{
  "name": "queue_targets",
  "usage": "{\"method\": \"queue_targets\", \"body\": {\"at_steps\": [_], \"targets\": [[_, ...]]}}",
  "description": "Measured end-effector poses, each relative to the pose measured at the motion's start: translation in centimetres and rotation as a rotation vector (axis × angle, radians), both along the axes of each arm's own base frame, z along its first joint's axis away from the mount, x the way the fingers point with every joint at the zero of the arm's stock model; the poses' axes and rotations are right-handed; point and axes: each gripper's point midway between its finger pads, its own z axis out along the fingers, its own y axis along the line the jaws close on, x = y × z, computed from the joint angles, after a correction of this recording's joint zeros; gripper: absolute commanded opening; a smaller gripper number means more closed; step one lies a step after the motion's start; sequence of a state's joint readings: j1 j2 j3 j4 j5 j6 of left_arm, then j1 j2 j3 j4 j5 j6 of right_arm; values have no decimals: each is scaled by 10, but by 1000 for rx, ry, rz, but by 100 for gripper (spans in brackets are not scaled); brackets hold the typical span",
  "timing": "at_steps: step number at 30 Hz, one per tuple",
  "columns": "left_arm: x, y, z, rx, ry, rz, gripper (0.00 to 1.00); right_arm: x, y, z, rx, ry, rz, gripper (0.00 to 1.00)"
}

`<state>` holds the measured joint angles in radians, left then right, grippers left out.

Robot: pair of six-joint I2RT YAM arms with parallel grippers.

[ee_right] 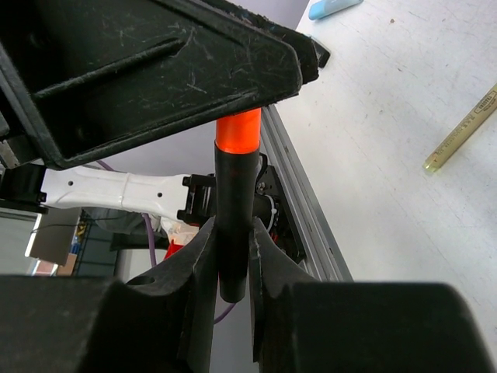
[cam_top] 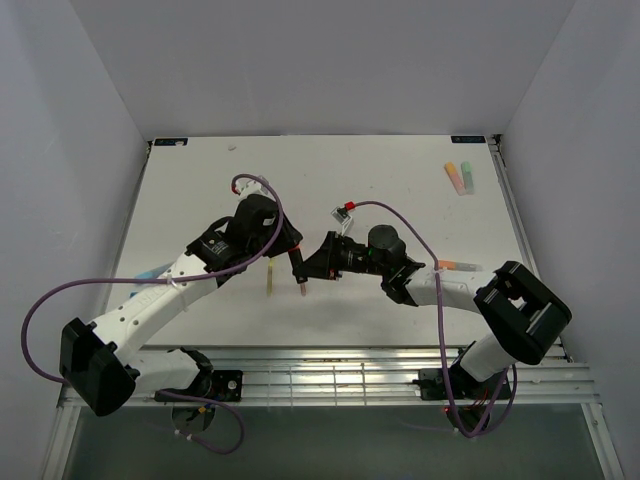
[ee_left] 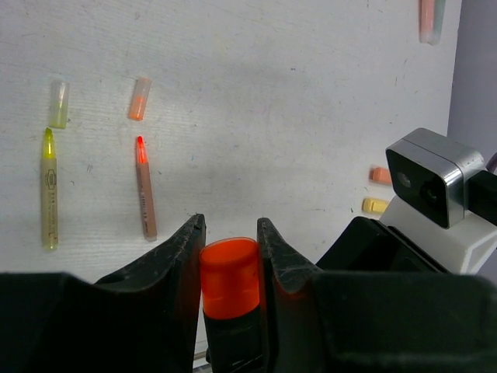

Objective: Open the pen caps

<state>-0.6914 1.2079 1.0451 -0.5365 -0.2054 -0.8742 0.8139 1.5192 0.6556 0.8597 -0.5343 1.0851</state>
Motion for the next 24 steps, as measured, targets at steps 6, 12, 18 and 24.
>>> {"method": "queue_targets", "body": {"at_steps": [6,12,18,24], "targets": [[-1,-1,-2,5,1,-17,0,1,0,-5,-22,-7,-2,8],[4,-5,-15,40,25,-30,0,4,-1,-18,-163,-57,-43,8],[36,-19,-20,139,52,-31,0,-2,-7,-45,-467,-203,-171,8],[61,-37,-13,152,30,-51,0,-22,-41,-90,-700,-279,-206,8]]}}
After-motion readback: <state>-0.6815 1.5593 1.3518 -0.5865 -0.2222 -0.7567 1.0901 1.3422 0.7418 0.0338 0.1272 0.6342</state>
